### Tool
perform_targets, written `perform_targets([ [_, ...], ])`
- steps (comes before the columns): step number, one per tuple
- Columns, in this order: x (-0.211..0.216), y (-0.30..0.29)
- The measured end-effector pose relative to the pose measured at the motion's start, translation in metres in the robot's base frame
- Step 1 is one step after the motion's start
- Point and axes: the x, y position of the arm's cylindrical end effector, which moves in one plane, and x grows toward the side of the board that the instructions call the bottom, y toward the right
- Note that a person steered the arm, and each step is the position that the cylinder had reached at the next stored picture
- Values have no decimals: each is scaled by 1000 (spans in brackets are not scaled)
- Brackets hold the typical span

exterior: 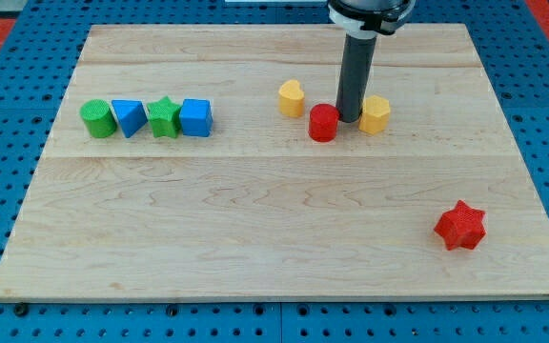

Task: Move the red circle closer to the red star

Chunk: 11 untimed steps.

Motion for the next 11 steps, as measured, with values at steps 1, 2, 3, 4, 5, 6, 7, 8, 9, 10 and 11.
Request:
perform_targets([
  [1, -32, -22],
  [2, 3, -57],
  [3, 49, -19],
  [4, 86, 22],
  [5, 75, 32],
  [6, 75, 44],
  [7, 58, 44],
  [8, 63, 55],
  [9, 85, 66],
  [10, 104, 70],
  [11, 105, 70],
])
